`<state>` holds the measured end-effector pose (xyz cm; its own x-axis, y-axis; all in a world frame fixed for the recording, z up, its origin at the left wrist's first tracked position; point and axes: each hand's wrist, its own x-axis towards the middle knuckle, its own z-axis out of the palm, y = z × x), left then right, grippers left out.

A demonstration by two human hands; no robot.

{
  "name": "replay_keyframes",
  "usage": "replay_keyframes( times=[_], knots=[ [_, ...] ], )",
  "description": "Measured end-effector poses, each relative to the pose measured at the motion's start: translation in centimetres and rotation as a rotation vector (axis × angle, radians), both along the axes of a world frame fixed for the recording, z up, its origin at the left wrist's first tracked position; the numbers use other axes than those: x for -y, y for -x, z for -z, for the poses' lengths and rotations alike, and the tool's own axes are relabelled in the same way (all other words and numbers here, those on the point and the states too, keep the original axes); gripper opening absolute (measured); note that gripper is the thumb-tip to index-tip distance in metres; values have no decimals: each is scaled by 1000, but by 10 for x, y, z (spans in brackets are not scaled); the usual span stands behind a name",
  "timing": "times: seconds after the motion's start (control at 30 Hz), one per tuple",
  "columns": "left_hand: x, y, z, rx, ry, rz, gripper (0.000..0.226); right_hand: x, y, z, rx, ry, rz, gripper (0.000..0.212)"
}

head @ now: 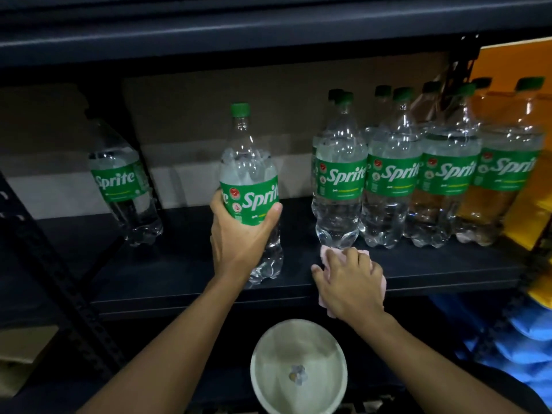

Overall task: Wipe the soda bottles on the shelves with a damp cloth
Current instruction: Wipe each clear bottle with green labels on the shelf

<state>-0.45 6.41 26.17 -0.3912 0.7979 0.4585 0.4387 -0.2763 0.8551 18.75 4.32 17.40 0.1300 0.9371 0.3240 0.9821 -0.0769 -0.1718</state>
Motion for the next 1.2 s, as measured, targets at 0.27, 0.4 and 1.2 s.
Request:
replay_keyframes(
  times=[0.27,0.4,1.2],
  knots=[
    [-1,11,3,76,78,246,129,7,26,-46,-281,-72,-211,55],
    [9,33,32,40,165,256,127,-5,44,-48,-624,19,-411,68],
    [-123,-9,60,-136,454,296,29,-114,85,-16,-898,-177,14,36]
  ],
)
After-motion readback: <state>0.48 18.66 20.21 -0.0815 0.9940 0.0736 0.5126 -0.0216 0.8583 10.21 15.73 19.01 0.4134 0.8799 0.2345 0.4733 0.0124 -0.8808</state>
